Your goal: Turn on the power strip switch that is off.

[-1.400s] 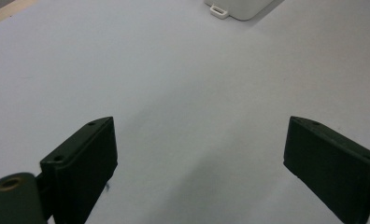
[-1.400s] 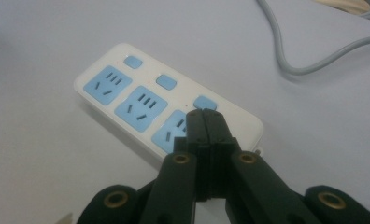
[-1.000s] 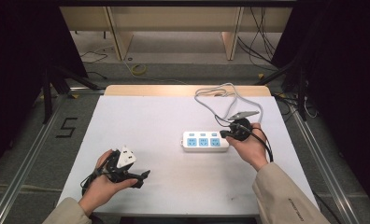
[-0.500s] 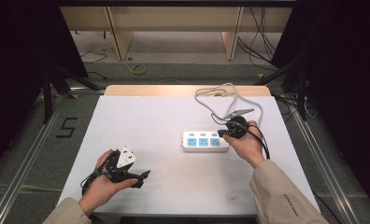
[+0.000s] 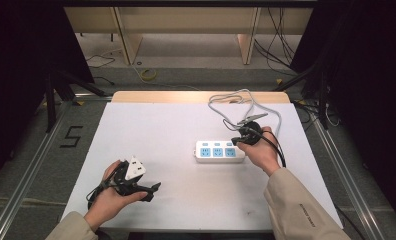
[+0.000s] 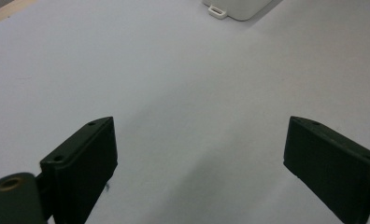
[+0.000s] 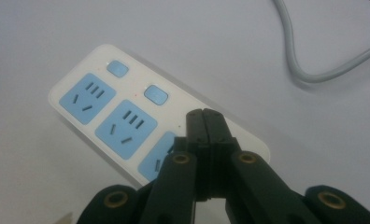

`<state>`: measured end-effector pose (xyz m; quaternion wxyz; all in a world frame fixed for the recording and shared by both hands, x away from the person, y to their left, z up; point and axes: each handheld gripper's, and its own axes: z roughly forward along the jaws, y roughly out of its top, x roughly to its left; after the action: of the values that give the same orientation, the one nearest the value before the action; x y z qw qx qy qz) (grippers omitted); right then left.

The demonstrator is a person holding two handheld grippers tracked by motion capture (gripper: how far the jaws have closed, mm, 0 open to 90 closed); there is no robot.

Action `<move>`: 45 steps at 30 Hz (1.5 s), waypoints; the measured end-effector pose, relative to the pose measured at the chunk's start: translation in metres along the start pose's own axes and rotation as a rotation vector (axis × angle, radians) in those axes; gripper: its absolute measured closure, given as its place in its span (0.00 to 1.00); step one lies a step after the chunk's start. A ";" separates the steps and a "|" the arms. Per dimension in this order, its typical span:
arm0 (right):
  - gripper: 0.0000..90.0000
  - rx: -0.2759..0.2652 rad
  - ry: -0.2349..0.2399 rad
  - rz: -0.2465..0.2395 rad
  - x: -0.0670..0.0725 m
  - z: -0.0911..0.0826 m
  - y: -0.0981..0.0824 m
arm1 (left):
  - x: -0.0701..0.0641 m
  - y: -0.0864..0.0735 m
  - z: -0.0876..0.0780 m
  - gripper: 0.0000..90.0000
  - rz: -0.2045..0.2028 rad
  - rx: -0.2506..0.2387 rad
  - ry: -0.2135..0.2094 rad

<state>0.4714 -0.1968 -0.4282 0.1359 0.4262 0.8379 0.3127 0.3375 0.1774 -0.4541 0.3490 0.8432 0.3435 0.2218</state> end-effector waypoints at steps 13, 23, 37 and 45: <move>1.00 0.027 0.004 0.008 -0.002 0.006 0.007 | 0.000 0.000 0.000 0.11 0.002 0.002 -0.002; 1.00 0.046 0.007 0.009 -0.002 0.011 0.013 | 0.000 0.000 0.000 0.11 0.002 0.002 -0.006; 1.00 0.069 0.007 0.022 -0.005 0.019 0.015 | 0.000 0.000 0.000 0.11 0.003 0.002 -0.007; 1.00 0.077 0.009 0.030 -0.006 0.023 0.020 | 0.000 0.000 0.001 0.11 0.003 0.001 -0.008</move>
<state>0.4984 -0.1835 -0.4331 0.1111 0.4421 0.8436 0.2839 0.3377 0.1767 -0.4543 0.3496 0.8448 0.3409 0.2187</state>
